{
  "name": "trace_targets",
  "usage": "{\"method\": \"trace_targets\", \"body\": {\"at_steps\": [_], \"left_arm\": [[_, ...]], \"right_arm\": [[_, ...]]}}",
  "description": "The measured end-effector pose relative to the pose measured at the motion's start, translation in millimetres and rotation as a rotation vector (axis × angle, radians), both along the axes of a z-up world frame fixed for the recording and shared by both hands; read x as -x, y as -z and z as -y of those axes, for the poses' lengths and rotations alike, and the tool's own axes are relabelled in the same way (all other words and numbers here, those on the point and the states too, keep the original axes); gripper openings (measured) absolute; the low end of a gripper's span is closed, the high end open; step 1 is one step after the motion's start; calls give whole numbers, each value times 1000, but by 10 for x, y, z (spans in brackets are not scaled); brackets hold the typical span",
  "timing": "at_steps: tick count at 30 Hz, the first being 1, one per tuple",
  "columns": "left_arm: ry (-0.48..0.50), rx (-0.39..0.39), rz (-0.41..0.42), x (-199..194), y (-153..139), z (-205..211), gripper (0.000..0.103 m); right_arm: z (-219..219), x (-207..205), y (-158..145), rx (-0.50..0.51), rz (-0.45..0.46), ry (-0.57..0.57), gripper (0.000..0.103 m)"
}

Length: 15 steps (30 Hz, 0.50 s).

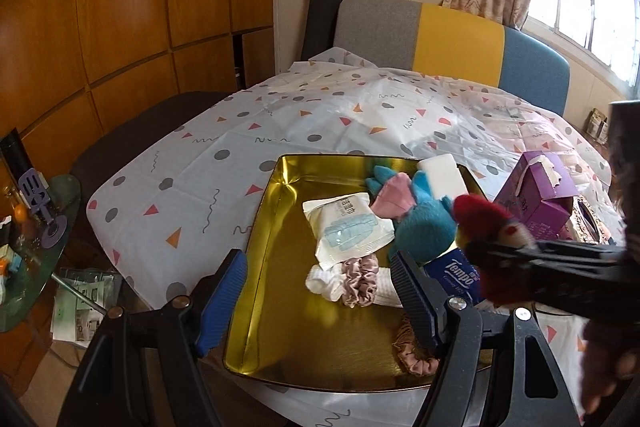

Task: Organize soft objects
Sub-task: 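Carry the red sock into the gold tray with the right gripper, then open the right gripper to release the red sock in the tray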

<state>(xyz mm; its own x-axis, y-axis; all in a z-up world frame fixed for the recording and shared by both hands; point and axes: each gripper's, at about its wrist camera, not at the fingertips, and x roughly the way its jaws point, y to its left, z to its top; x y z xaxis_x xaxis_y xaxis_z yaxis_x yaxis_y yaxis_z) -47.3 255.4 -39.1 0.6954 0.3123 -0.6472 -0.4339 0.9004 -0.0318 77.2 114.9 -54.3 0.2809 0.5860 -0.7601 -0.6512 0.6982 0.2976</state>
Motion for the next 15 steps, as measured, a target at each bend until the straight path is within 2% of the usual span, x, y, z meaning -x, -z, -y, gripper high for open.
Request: {"method": "trace_targets", "body": {"at_steps": [7,15], "left_arm": [[-12,10,-5,10,34,-47,75],[-1,6,-7,-4,40,15,75]], "right_arm": [[-38,-40,139,-16,-51,14,50],[173,53,59,-12,17,57,51]]}}
